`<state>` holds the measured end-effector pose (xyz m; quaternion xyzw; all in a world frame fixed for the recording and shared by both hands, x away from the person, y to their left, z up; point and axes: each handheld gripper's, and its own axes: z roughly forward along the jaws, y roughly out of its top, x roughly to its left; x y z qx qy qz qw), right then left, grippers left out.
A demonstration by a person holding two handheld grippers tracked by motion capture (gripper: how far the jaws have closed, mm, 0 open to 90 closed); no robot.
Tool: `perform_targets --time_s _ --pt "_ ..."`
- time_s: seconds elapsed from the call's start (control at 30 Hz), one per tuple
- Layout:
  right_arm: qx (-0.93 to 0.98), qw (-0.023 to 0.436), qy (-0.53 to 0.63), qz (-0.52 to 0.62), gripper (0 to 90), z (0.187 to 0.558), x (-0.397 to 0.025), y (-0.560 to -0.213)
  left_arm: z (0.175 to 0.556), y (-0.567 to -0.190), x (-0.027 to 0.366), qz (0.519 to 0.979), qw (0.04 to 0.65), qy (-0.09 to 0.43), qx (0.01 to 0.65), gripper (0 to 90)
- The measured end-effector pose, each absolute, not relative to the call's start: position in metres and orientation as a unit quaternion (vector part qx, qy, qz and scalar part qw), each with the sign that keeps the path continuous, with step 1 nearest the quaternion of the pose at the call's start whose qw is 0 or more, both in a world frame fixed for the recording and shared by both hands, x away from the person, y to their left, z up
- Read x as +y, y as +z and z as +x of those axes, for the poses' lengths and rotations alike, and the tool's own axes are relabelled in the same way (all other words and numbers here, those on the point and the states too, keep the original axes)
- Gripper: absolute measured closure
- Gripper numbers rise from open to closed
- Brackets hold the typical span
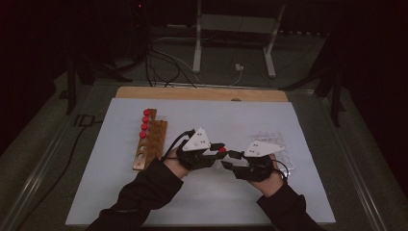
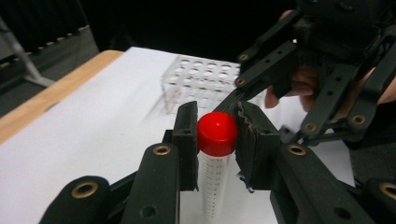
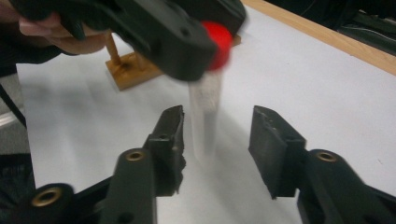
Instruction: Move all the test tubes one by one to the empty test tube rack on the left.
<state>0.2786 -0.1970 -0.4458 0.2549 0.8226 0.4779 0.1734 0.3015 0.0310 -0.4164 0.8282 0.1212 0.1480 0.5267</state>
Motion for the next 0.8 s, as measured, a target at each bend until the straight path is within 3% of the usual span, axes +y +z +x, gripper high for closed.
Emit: perform_targets --time_s 0.43,0.8 --pt "0.798 0.186 0.497 0.284 2.4 0.272 -0.206 -0.439 0.298 -0.389 0.078 0.809 0.538 0.185 0.147 72.0" --pt "0.79 0.182 0.511 0.286 0.0 0.268 -0.212 -0.437 0.293 -0.376 0.129 0.797 0.529 0.225 0.184 72.0"
